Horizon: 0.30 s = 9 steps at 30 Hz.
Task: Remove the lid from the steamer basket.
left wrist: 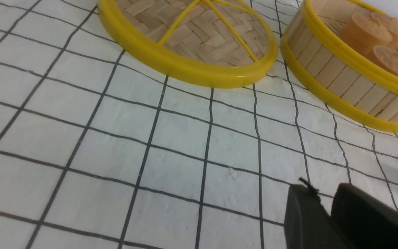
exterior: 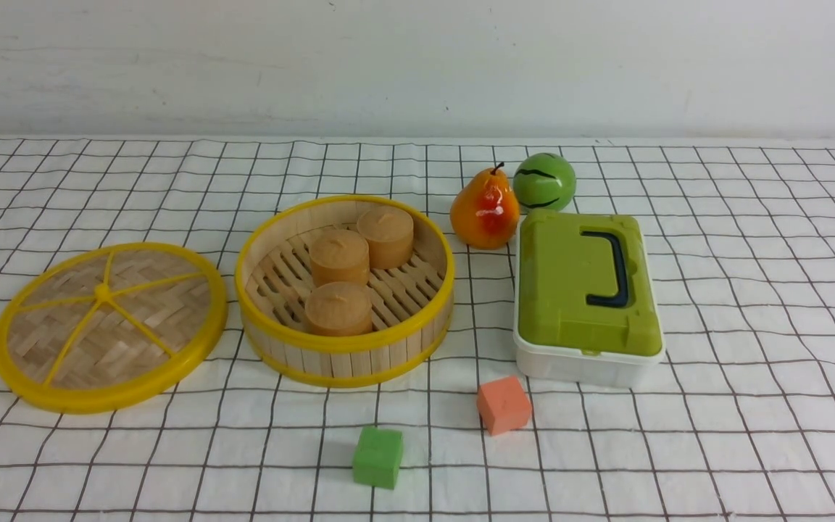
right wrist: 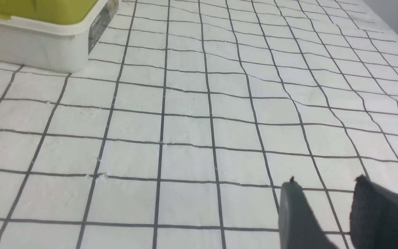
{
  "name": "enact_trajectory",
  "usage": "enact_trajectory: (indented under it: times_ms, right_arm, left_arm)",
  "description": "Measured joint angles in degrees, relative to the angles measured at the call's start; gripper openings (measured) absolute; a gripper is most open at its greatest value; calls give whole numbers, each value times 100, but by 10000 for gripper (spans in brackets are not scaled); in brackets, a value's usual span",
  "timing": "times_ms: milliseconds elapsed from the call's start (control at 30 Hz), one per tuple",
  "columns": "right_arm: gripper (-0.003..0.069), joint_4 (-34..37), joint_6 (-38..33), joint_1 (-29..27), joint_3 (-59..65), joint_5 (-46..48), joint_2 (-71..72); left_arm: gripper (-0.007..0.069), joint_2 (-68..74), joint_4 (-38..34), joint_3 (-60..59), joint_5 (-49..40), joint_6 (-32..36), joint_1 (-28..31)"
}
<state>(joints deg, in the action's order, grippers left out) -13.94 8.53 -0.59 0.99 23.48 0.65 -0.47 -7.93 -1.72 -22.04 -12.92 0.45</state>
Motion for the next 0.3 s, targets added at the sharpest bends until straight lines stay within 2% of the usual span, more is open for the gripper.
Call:
enact_trajectory:
  times_ms: [133, 300]
  right_arm:
    - [240, 0, 0, 0, 0, 0, 0]
    - [240, 0, 0, 0, 0, 0, 0]
  left_arm:
    - [-12, 0, 0, 0, 0, 0, 0]
    - [-13, 0, -1, 0, 0, 5, 0]
